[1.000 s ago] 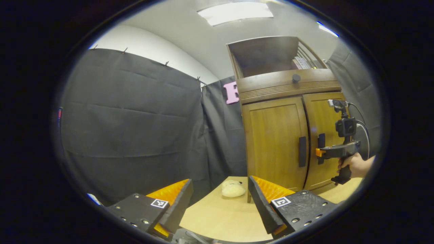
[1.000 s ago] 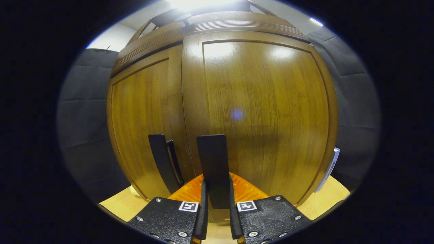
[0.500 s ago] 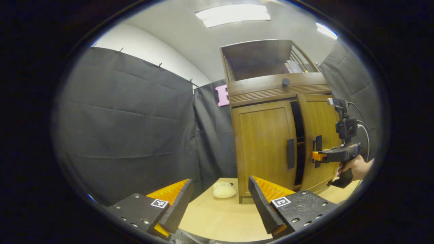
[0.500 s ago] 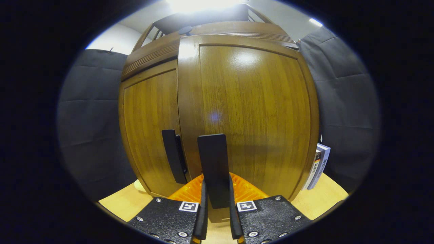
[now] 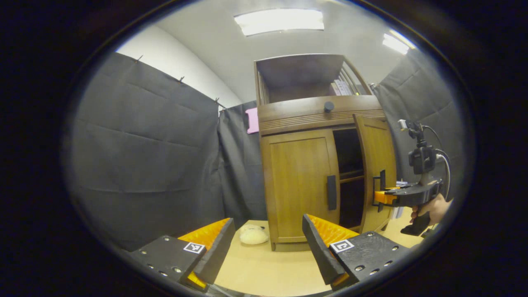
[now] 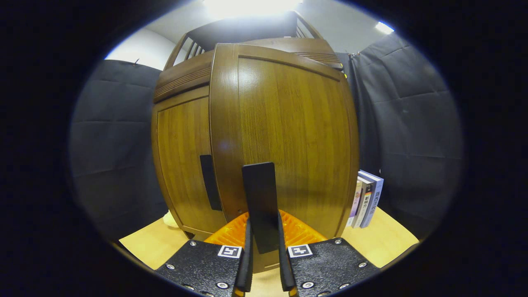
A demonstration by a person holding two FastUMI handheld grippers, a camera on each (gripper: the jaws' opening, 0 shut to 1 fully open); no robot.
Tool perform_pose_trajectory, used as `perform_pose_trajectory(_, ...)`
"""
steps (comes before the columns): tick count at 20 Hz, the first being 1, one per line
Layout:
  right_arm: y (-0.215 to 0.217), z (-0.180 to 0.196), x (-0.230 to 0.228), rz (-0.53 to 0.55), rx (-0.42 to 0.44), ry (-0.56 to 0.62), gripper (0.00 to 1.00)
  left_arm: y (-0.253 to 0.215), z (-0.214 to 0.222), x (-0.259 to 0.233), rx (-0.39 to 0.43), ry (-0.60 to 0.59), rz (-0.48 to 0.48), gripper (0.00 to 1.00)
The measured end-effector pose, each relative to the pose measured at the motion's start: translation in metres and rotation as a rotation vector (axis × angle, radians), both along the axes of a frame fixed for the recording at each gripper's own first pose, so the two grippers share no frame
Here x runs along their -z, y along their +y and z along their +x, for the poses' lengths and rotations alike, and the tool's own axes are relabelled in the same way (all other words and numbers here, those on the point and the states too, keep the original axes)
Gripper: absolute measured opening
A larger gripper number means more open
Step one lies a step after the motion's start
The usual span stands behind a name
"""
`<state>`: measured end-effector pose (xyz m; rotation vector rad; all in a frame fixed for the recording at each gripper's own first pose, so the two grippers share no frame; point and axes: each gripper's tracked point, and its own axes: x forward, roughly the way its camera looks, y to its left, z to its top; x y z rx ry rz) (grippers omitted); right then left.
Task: Open the right door of the double-door shoe cabinet with the right hand, and open the left door with the left hand.
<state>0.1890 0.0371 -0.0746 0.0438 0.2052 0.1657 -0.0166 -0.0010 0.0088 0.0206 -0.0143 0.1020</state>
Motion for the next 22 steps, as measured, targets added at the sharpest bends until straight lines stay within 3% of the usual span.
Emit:
perform_pose_trajectory(9, -0.043, -0.037, -0.009, -0.012, 0.069, -0.008, 0.27, -0.046, 0.020, -0.007, 0.122, -0.023, -0.020, 1.00)
perform_pose_trajectory(22, -0.115, -0.075, -0.024, -0.061, 0.191, -0.051, 0.19, -0.090, 0.041, -0.004, 0.267, -0.033, -0.029, 1.00)
